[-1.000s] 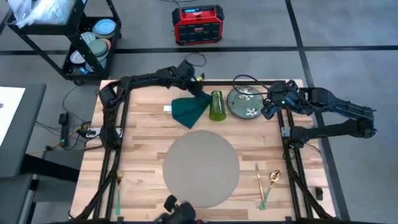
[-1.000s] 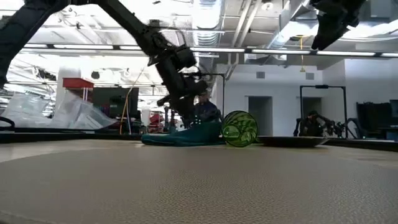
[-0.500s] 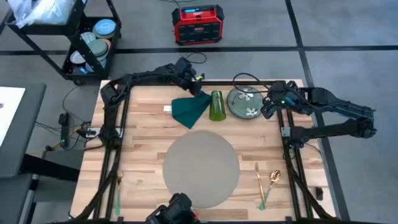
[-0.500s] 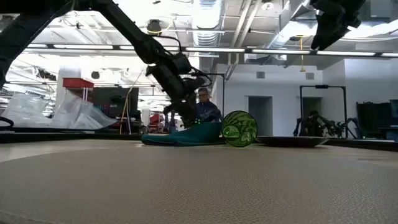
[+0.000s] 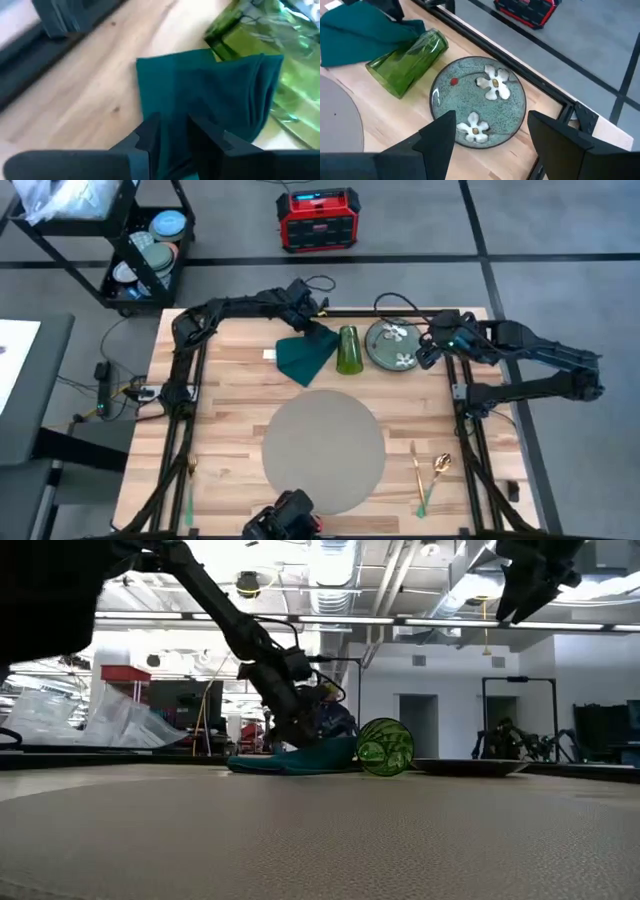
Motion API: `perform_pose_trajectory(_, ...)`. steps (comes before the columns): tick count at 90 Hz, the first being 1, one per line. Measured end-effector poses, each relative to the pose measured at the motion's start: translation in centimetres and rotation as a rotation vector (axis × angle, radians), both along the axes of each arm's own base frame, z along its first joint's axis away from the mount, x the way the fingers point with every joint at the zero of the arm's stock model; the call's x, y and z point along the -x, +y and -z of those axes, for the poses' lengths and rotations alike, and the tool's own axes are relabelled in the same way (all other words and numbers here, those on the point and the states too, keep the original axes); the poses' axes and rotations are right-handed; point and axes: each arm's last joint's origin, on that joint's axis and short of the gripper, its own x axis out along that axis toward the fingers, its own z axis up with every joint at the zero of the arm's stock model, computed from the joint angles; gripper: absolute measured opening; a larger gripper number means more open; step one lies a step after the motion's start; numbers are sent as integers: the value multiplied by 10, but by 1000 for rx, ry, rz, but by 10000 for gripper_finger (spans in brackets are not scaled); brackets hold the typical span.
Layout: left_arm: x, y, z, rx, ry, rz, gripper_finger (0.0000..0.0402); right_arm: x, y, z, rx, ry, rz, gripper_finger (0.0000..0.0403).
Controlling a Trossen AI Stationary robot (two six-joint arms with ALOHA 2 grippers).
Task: Set table place
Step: Fold the green table napkin
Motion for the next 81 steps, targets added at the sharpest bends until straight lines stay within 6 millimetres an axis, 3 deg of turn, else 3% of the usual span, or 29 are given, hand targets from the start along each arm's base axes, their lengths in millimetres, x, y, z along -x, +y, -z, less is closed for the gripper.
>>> perform_pose_trajectory(17,-8,7,-15,-69,-16,50,75,-11,-3,5,-5,28,-3,236)
perform_pose_trajectory(29,-8,8,-5,-52,37,79,75,-18,-4,8,-8,41,-4,236)
perform_pose_trajectory(60,-9,11,-2,-76,27,103,75,-21,-6,8,-4,42,-4,236)
perform_pose_trajectory(81,-16,14,23,-31,70,120,75,-21,-6,8,-3,41,-3,236)
